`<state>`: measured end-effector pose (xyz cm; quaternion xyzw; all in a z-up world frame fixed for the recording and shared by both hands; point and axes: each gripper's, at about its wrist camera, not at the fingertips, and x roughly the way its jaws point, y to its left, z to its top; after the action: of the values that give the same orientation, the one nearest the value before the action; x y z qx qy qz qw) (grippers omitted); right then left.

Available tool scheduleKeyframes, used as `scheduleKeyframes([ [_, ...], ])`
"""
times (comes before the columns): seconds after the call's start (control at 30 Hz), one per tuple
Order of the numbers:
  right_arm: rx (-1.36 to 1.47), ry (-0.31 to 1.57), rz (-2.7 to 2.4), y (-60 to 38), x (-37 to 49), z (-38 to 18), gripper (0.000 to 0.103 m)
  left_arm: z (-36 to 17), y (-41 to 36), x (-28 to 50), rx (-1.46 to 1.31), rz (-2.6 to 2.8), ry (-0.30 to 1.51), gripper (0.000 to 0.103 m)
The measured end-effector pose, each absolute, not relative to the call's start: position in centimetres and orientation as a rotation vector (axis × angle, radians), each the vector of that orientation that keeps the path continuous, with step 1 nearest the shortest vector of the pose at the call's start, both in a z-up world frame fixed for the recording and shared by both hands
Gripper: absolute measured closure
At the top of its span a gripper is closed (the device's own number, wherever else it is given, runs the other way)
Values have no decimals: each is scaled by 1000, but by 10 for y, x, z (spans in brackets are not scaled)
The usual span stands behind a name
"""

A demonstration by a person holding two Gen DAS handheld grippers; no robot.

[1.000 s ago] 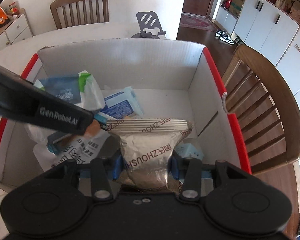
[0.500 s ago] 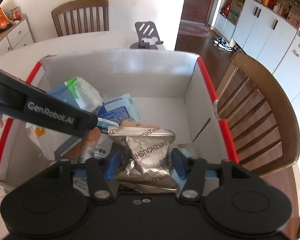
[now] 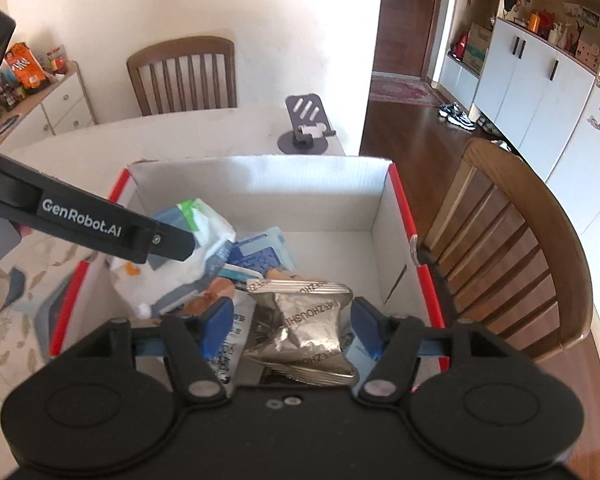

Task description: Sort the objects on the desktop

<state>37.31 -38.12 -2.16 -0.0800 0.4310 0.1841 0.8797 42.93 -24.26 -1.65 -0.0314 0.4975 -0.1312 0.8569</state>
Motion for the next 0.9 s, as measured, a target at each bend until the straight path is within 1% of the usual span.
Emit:
scheduleKeyframes([
  [0.17, -160, 866, 410, -383, 359, -10, 36, -3, -232, 408, -66, -300, 1000, 20],
  [0.23, -149, 854, 417, -383, 354, -6, 36, 1, -228, 398, -68, -308, 981, 17],
  [0.47, -110, 810, 428, -385, 336, 3, 34, 10, -217, 363, -47, -291, 914, 16],
  [0.5, -108, 800, 429, -385, 334, 4, 33, 11, -216, 359, -40, -293, 903, 14],
  [0.53, -106, 790, 432, -385, 331, 4, 32, 12, -215, 355, -38, -296, 894, 10],
  [0.57, -104, 779, 433, -384, 327, 5, 30, 13, -215, 350, -34, -295, 885, 2],
  [0.6, -102, 768, 434, -384, 324, 6, 30, 14, -214, 345, -26, -297, 875, 0],
  [0.7, -102, 741, 441, -385, 313, 7, 26, 17, -215, 331, 1, -303, 840, 0],
  [0.83, -116, 715, 442, -385, 301, 7, 19, 18, -215, 313, 34, -309, 798, 0],
  [0.9, -121, 710, 432, -386, 296, 6, 18, 17, -213, 307, 27, -305, 800, 0],
])
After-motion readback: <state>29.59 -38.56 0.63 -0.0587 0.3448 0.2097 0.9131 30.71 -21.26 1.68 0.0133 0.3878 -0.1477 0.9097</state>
